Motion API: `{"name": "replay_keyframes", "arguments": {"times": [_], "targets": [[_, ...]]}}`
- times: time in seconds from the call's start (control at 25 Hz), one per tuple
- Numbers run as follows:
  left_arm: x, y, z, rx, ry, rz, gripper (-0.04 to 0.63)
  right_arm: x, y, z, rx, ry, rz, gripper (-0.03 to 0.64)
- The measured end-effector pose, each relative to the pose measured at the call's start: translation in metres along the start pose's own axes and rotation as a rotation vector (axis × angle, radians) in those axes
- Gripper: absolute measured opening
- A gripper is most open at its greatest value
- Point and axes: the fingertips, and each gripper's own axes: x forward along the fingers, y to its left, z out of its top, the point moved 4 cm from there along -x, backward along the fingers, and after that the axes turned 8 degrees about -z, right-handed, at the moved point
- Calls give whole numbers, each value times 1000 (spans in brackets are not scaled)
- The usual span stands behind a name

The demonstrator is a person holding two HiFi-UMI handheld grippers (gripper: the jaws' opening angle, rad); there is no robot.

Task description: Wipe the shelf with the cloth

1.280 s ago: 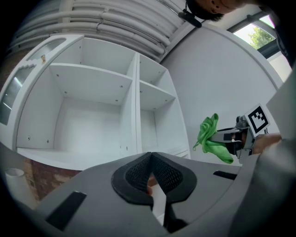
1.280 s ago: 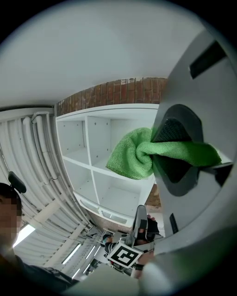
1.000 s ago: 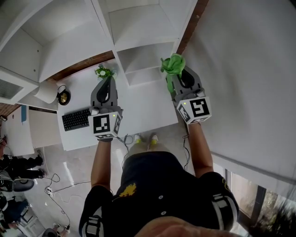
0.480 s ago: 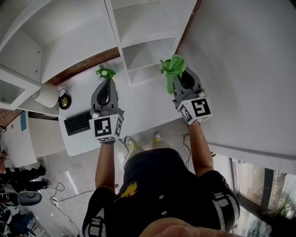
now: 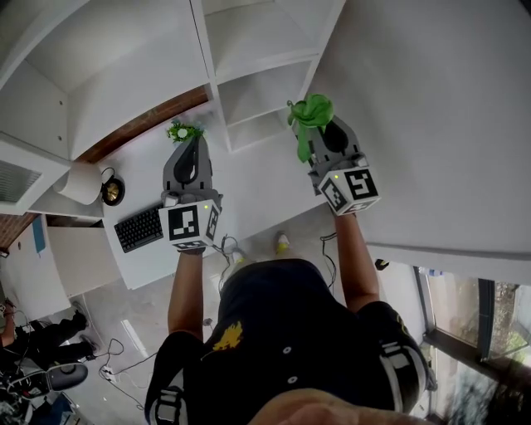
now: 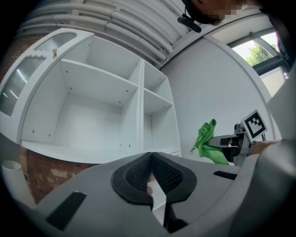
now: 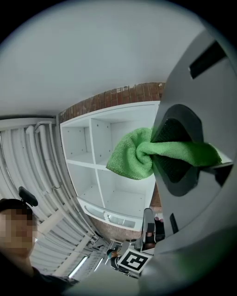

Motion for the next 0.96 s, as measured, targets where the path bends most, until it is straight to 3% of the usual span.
{"name": "replay_keyframes", "arguments": {"times": [0.48, 0.96], "targets": [[19, -6, -3, 5, -8, 15, 18, -6, 0, -17, -37, 46, 97, 44], [21, -5, -7, 5, -10, 40, 17, -2, -20, 10, -68, -66, 85, 44]]}}
